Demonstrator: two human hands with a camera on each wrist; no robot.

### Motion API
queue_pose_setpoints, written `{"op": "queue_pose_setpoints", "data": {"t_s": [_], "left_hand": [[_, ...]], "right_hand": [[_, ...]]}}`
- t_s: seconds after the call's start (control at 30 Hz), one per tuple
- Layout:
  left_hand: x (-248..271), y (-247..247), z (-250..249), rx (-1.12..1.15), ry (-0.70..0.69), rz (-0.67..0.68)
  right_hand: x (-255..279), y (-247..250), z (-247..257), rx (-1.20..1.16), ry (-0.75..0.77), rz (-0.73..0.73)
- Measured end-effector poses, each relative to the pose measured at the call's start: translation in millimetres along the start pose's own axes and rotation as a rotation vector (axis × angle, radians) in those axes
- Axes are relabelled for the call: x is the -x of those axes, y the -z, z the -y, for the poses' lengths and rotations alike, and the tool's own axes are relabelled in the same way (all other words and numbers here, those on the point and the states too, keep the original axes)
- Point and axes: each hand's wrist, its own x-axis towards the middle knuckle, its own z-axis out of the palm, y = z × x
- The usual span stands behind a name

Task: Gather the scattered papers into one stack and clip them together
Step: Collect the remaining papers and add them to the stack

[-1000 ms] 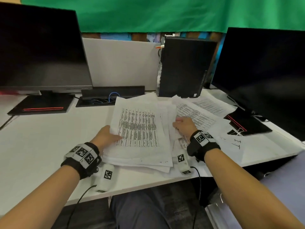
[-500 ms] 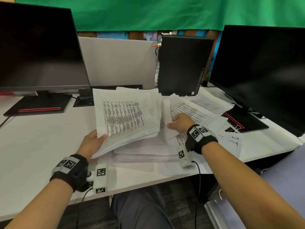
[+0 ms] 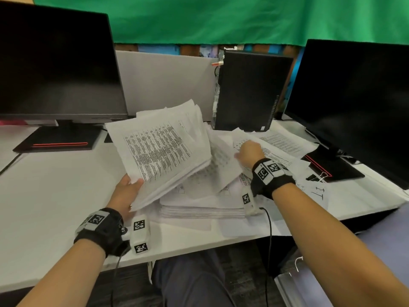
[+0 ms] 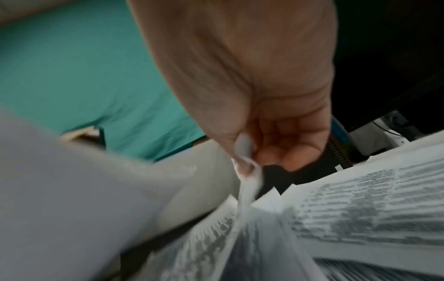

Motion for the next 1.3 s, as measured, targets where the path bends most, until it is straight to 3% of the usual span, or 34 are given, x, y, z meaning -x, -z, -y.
{"op": "queue_pose_setpoints", "data": {"t_s": [0.17, 0.23, 0.3, 0.4, 0.47, 0.53, 0.6, 0.77, 0.93, 1.1, 1.3], "left_hand": [[-2, -4, -2, 0.019, 0.035, 0.067], [-1, -5, -4, -0.008, 0.028, 0.021], [-4, -7, -3, -0.023, 0.018, 0.008], [-7, -5, -1, -0.017, 0.03, 0.002], [-8, -3, 0, -0.028, 0.033, 0.007], [-7, -2, 0, -0.037, 0.055, 0.008], [-6, -2, 0, -0.046, 0.079, 0.009], [-14, -3, 0, -0.017, 0.089, -0.041], [-26, 3, 8, 0.085, 0.162, 0.087], [-7, -8, -11, -0.108, -0.066, -0.013], [12, -8, -51, -0.178, -0.365, -0.018]], "right_hand": [[6, 52, 5, -0.644, -0.019, -0.655], [4, 60, 8, -0.882, 0.014, -0.709], [-7, 56, 5, -1.215, -0.06, -0.592], [-11, 37, 1, -1.631, -0.215, -0.187], [-1, 21, 4, -1.741, -0.336, 0.053], [12, 2, 12, -1.709, -0.415, 0.251], [19, -14, 19, -1.476, -0.415, 0.338], [30, -44, 28, -1.175, -0.364, 0.38], [41, -61, 28, -1.225, -0.381, 0.396], [43, -60, 20, -1.023, -0.303, 0.45], [29, -21, 10, -1.097, -0.171, 0.367]]}}
